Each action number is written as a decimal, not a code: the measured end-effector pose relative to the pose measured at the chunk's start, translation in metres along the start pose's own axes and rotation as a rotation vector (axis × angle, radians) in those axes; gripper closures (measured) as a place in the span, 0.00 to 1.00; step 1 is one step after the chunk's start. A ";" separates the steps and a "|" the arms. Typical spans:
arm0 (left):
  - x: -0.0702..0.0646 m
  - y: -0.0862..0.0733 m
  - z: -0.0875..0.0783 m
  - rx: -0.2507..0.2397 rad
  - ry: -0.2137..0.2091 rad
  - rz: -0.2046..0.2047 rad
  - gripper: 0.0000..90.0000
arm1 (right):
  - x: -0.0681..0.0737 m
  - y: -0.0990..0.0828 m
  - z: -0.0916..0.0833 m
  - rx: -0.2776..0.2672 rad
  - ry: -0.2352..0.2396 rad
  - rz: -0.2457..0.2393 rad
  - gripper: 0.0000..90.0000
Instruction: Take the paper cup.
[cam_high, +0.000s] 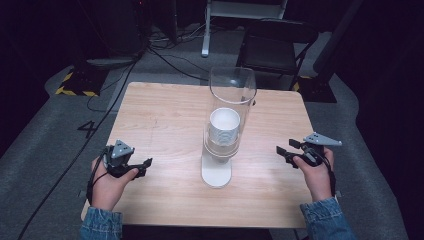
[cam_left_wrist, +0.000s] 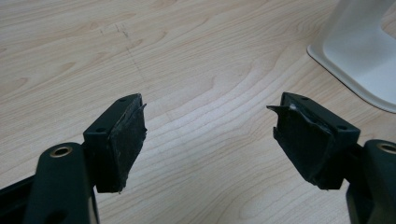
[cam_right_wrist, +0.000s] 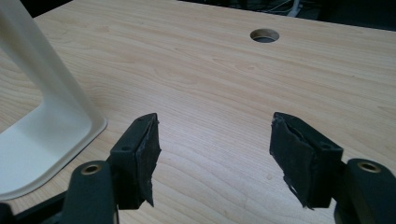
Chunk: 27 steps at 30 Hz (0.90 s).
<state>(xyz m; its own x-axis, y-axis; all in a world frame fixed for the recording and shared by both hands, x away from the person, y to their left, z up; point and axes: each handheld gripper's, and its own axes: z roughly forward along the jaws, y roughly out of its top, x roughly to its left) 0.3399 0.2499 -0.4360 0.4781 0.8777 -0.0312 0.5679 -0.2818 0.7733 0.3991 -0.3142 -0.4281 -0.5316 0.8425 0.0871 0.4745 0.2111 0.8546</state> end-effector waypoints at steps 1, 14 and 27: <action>0.001 0.000 0.000 -0.002 0.001 -0.003 0.28 | 0.003 0.001 0.001 -0.001 0.010 -0.008 0.37; 0.004 0.004 -0.008 -0.021 -0.009 -0.017 0.28 | 0.006 0.001 -0.003 -0.006 0.011 0.004 0.35; 0.004 0.004 -0.011 -0.019 -0.010 -0.015 0.28 | 0.054 0.021 0.005 -0.025 0.151 -0.067 0.32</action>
<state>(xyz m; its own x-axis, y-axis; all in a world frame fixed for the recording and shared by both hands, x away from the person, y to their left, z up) 0.3368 0.2569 -0.4263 0.4760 0.8781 -0.0490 0.5621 -0.2610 0.7848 0.3841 -0.2622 -0.4079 -0.6617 0.7425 0.1038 0.4181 0.2505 0.8732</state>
